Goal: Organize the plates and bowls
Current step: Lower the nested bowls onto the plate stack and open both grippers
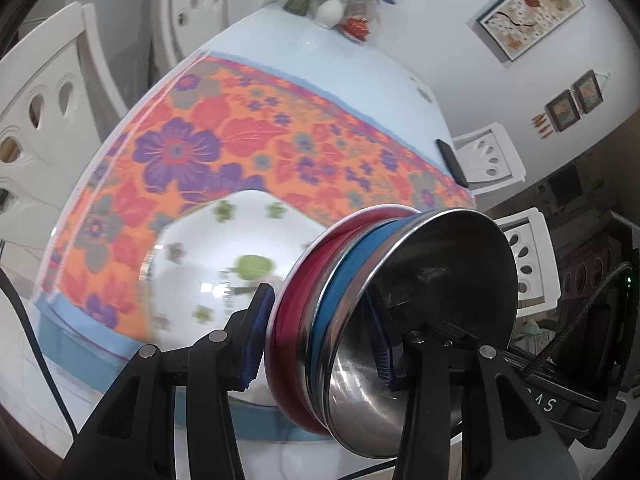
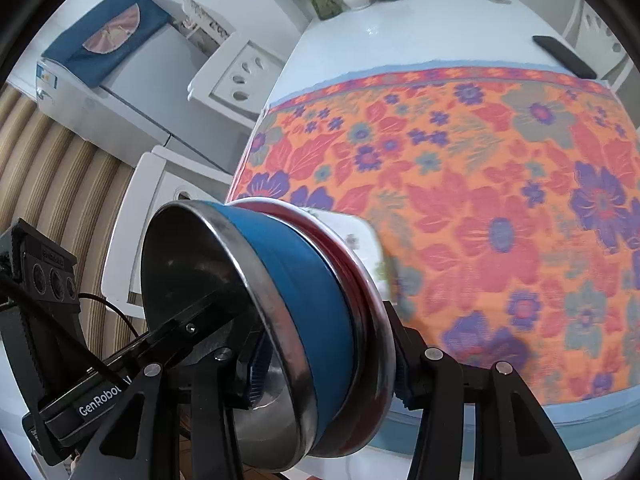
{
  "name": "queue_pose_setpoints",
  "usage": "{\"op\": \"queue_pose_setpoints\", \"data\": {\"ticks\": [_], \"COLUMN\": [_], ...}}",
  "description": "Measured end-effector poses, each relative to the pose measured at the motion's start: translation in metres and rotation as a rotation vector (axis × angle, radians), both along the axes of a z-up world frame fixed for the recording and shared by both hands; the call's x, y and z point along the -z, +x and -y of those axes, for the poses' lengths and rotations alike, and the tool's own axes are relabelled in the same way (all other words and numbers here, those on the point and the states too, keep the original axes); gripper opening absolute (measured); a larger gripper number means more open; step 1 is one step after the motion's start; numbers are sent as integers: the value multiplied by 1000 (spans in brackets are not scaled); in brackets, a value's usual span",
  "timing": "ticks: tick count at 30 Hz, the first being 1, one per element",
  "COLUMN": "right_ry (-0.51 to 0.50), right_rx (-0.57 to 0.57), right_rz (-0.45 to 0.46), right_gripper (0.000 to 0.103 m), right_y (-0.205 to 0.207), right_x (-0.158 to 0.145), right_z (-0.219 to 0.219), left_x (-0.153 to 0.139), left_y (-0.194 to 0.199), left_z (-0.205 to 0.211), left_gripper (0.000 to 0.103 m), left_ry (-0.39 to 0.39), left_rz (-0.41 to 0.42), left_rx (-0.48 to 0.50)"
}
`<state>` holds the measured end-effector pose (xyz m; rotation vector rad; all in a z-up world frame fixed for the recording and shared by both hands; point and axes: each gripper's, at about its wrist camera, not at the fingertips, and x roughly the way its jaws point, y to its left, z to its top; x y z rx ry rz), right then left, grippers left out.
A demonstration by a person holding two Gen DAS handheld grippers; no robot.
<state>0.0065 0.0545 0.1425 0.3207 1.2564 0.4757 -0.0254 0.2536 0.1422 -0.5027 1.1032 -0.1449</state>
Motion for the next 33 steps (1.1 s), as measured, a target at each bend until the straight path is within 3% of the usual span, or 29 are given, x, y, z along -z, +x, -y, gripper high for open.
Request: {"op": "queue_pose_setpoints", "data": {"ticks": [6,15,29,33], "right_ry": [-18,-44,-50,-26], "right_rx": [15,61,78,88], "right_rz": [-63,-121,-128,-121], "right_gripper": [49,49,49,49], "right_y": [4,13,29,31], "right_x": [27,53,57,51], "right_z": [-33,-42,-43,-38], "left_x": [30,57,61,50], "left_y": [8,21,27,25], "left_z": [-32,-43,-52,-60], "left_gripper": [40,41,41,40], "left_ry": [-14,-36,-51,-50], "left_rz": [-53,-101,-107,-65], "left_rx": [22,67,71,59]}}
